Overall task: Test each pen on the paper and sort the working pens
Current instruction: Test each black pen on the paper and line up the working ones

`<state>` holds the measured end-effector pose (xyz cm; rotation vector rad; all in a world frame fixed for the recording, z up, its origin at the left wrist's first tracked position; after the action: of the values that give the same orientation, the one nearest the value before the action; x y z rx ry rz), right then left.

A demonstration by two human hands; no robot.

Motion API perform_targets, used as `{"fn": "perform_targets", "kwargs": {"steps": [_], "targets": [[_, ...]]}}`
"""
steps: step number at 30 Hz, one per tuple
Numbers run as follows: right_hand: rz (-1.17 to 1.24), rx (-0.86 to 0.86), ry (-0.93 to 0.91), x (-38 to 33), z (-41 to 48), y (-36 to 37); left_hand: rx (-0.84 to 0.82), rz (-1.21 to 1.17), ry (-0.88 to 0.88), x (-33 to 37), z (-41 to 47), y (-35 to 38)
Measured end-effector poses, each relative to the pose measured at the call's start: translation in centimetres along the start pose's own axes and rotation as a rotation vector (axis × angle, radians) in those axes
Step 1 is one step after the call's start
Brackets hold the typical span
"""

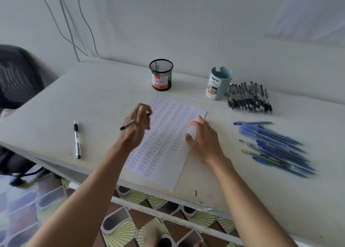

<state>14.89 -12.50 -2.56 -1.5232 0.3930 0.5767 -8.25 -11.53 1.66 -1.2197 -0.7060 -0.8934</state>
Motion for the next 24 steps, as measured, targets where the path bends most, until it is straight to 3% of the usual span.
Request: {"fn": "perform_targets", "kwargs": {"steps": [2,5,9,14,24], "targets": [[-0.098,-0.042,0.013,0.7,-0.3,-0.1,-0.112,-0.039,0.052,0.1,0.0,1.2],[-0.215,-0.098,0.022,1.2,-0.4,-0.1,-0.054,-0.095,0.026,0.6,0.2,1.9],[-0.253,-0.111,0.039,1.2,-0.4,0.2,-0.094,-0.521,-0.15,1.1,0.2,2.9],[-0.245,-0.088,0.057,1.0,-0.6,0.4,-0.306,-0.916,-0.224,2.2,-0.1,3.5],[-0.251,-0.104,0.027,1.0,-0.8,0.4,-0.314,-0.953,-0.236,2.6,-0.1,4.3]]}}
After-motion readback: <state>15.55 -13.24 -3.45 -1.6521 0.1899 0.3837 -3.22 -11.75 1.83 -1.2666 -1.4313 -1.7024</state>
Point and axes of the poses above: each hand's wrist, its own z-axis towards the middle knuckle, its own y-axis out of the palm, x = y × z, the point moved 5 cm from there along z, towards the middle knuckle, and after that the axes turned 5 degrees about z, right-handed, at the moved point
